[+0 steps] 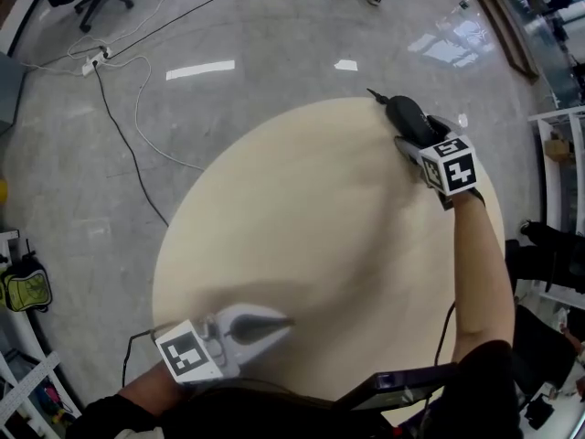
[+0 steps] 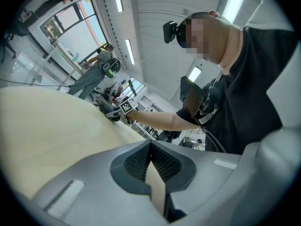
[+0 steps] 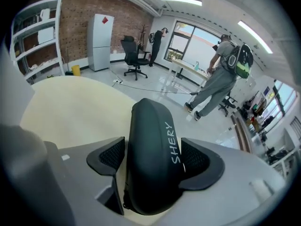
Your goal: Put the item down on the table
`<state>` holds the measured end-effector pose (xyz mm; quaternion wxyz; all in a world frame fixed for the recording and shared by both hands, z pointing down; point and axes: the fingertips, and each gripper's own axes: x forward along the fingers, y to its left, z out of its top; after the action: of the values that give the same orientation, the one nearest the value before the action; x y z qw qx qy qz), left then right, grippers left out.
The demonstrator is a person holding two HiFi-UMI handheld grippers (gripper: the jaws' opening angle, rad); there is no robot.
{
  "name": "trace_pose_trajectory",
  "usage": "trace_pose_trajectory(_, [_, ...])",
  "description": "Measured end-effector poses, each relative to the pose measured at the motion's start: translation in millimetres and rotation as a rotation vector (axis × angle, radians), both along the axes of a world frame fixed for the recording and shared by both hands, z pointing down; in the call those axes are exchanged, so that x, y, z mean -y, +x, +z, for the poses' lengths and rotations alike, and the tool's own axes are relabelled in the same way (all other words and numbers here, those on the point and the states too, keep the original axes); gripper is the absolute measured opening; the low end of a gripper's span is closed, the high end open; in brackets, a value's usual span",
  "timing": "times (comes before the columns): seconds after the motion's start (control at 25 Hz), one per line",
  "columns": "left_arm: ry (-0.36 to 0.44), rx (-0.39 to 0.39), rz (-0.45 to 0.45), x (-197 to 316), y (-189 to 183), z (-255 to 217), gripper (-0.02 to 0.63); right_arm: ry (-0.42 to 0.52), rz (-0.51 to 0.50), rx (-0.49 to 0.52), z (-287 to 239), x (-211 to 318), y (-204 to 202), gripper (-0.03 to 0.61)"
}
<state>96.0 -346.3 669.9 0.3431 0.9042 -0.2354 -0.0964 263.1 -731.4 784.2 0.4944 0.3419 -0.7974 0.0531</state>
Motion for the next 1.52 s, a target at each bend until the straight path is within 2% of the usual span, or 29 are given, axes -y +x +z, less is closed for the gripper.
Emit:
trace_pose_trajectory(0.04, [-0.003,0.003,0.004,-1.3,-0.1,1.2,-0.003,-0.004,-0.020,0.000,1.6,-3.0,-3.0,0.382])
trace_pose_trajectory(0.16, [-0.002,0.016,0.010,-5.2,0.6,4.4,-0.003,-0.044,-0.047,0.052,4.6,-13.2,-11.1,0.515])
trace_pose_trajectory(0.28, [0.008,0.030,0.007,-9.2,1.1,1.4,-0.003,-0.056,-0.048,0.098,3.1,-22.2,-13.8,0.548])
trace_pose_trajectory(0.56, [0.041,0.054,-0.012,-17.8,2.5,-21.6,-0.003,0.040,0.002,0.164,-45.3,-40.4,4.7,0.561])
trace_pose_trajectory(0.76, [0.124,0.087,-0.023,-28.5,8.5,-42.0,-0.003,0.086,0.054,0.240,-108.3,-67.1,28.4,0.543])
trace_pose_trajectory(0.88, [0.145,0.085,-0.035,-32.4,6.2,-65.0,-0.003,0.098,0.074,0.288,-139.8,-94.5,34.9,0.502])
trace_pose_trajectory(1.2, [0.247,0.094,-0.022,-64.2,9.6,-121.5,-0.003,0.135,0.107,0.404,-225.1,-185.0,55.2,0.338])
trace_pose_trajectory(1.4, [0.300,0.096,0.016,-84.4,23.5,-153.7,-0.003,0.146,0.161,0.506,-265.3,-246.0,72.4,0.223])
trace_pose_trajectory(1.52, [0.321,0.086,0.049,-102.8,40.3,-173.4,-0.003,0.156,0.173,0.544,-281.4,-288.9,83.6,0.121])
